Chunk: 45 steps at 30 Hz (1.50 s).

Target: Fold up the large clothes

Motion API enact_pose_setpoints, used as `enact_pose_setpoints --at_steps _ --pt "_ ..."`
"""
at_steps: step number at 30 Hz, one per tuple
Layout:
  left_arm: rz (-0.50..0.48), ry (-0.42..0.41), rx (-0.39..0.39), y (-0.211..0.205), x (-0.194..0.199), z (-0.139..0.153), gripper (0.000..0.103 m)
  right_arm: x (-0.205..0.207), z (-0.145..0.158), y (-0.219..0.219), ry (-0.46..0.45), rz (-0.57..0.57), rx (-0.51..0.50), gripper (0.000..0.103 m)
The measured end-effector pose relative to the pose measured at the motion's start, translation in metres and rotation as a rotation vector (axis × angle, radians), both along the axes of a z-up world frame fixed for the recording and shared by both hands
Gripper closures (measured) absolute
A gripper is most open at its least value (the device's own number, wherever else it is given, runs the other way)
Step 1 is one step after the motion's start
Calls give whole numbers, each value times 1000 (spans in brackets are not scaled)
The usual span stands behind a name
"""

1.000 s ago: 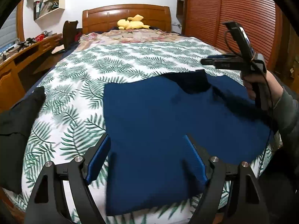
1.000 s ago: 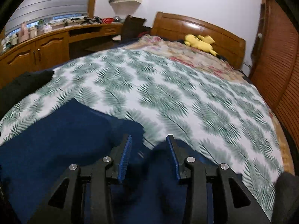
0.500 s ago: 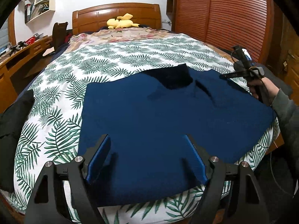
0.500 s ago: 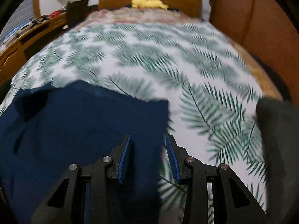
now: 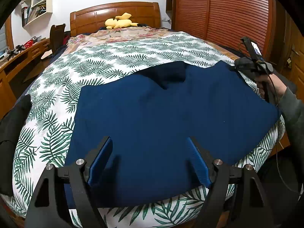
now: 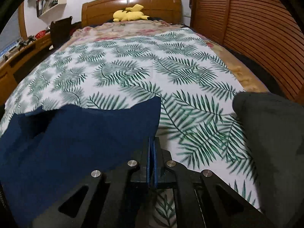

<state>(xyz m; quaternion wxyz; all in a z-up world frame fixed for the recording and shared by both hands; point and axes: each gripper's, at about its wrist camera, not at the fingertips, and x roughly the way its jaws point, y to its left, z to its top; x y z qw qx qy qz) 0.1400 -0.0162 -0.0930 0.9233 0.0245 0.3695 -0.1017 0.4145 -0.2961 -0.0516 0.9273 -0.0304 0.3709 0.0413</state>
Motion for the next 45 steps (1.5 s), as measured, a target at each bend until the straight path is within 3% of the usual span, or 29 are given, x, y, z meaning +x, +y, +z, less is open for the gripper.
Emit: enact_pose_setpoints --at_steps 5,6,10,11,14,15,26,30,38,45 --pt "-6 4 8 -4 1 -1 23 -2 1 1 -7 9 -20 101" --pt "-7 4 7 -4 1 -1 23 -1 3 4 -13 15 -21 96" --pt "-8 4 3 -5 2 -1 23 -33 21 33 -69 41 -57 92" --pt "-7 5 2 -4 2 -1 23 -43 24 39 -82 44 -65 87" --pt "-11 -1 0 -5 2 0 23 -66 31 51 -125 64 -96 61" --pt "-13 -4 1 -6 1 1 23 -74 34 54 -138 84 -90 59" --pt "-42 -1 -3 -17 -3 -6 23 -171 31 78 -180 295 -36 58" --pt "-45 6 -1 -19 -3 -8 23 -198 20 83 -174 349 -71 58" --pt "-33 8 -5 -14 -5 -10 23 -233 -8 92 -90 415 -63 58" --pt "31 1 -28 18 -15 -8 23 -240 -21 92 -40 390 -53 58"
